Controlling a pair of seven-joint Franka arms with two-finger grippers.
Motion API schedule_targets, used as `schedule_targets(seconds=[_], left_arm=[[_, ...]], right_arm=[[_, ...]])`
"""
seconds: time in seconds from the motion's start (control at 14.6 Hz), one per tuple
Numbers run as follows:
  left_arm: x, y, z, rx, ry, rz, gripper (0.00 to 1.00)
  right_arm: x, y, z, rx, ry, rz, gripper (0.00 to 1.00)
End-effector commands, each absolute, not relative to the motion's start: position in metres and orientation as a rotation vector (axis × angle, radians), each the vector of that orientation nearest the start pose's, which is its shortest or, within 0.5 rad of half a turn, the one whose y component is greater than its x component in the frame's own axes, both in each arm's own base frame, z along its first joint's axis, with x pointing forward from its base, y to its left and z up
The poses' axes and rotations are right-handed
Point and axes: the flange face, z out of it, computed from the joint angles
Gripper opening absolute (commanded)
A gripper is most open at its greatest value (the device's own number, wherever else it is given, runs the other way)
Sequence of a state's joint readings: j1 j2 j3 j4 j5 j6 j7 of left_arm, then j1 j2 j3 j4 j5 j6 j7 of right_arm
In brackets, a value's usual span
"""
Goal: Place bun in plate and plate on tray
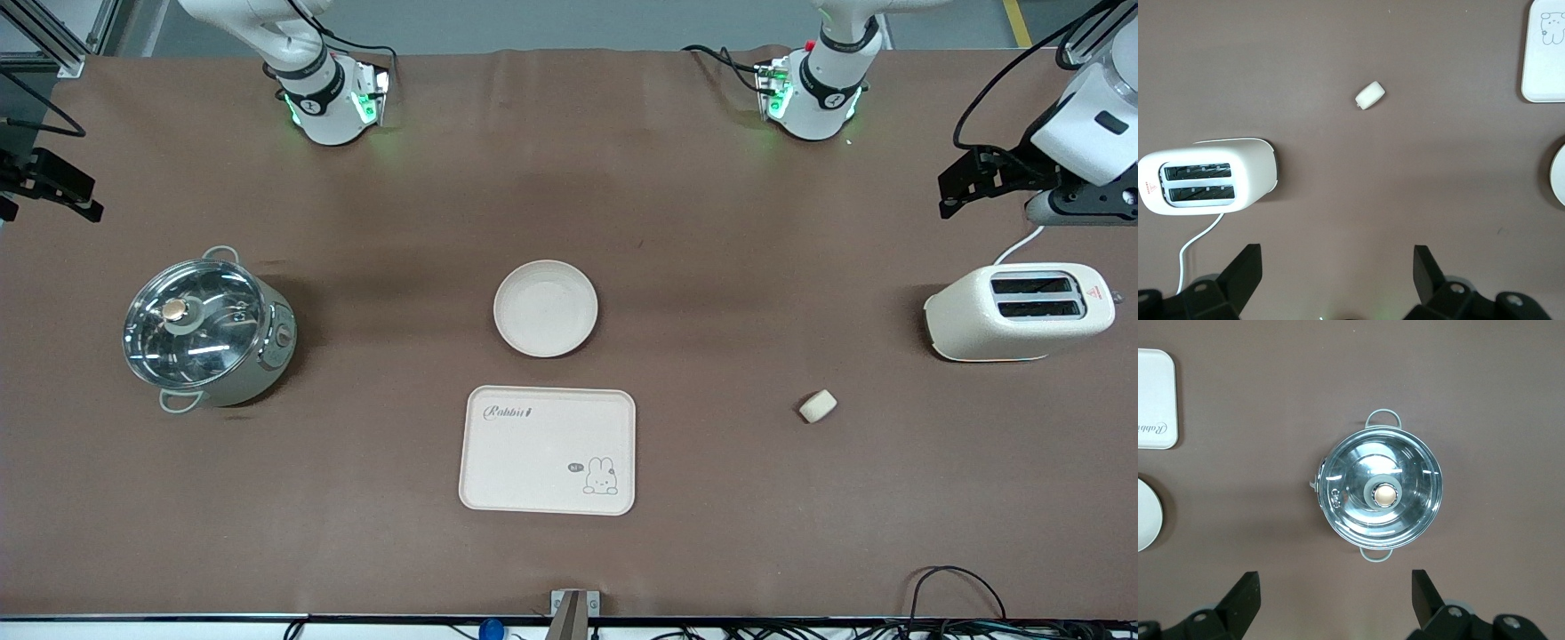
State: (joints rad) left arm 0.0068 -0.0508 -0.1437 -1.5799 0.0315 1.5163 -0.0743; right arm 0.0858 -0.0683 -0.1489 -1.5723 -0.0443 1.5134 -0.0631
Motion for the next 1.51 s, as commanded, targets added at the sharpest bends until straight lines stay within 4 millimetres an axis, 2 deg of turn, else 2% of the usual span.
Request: schedule_targets(seconds=[0.0,0.14,0.21,0.34,0.48,0.68,0.82,0.89,0.96,1.03,1.1,1.23,1.37,1.44], left_arm=[[0.527,-0.070,0.649,-3.102,0.109,0.017,1.00],[0.528,-0.068,0.652,-3.099,0.103,0.007,1.00],[0.536,-0.067,0.650,-3.093,0.102,0.005,1.00],[0.557,-0.069,0.622,-3.104,0.096,0.070,1.00],[0.583,-0.076,0.585,-3.115,0.073,0.061,1.00],[0.623,-0.079,0.506,-3.128,-0.056,0.022,1.00],[0.642,-0.080,0.453,-3.142,-0.137,-0.021,1.00],[0.653,-0.081,0.424,-3.149,-0.179,-0.027,1.00],[0.661,-0.081,0.398,-3.152,-0.231,-0.020,1.00],[0.666,-0.084,0.377,-3.152,-0.297,-0.021,1.00],[0.670,-0.087,0.356,-3.149,-0.370,-0.016,1.00],[0.672,-0.091,0.323,-3.143,-0.432,0.015,1.00],[0.671,-0.087,0.285,-3.136,-0.513,0.029,0.98],[0.670,-0.086,0.269,-3.137,-0.519,0.039,0.96]], right_arm=[[0.526,-0.038,0.658,-3.184,0.015,-0.017,1.00],[0.526,-0.038,0.658,-3.183,0.015,-0.017,1.00],[0.526,-0.038,0.658,-3.183,0.015,-0.017,1.00],[0.526,-0.038,0.658,-3.183,0.017,-0.017,1.00],[0.526,-0.037,0.658,-3.180,0.014,-0.015,1.00],[0.528,-0.033,0.657,-3.151,-0.006,-0.017,1.00],[0.531,-0.015,0.653,-3.092,-0.030,-0.026,1.00],[0.535,-0.004,0.643,-3.047,-0.042,-0.014,1.00],[0.541,0.013,0.622,-3.000,-0.043,0.023,1.00],[0.548,0.038,0.595,-2.953,-0.015,0.039,1.00],[0.556,0.062,0.559,-2.930,0.019,0.052,1.00],[0.569,0.111,0.492,-2.939,-0.024,0.045,1.00],[0.576,0.136,0.430,-2.855,0.045,0.099,1.00],[0.577,0.141,0.403,-2.792,0.118,0.139,1.00]])
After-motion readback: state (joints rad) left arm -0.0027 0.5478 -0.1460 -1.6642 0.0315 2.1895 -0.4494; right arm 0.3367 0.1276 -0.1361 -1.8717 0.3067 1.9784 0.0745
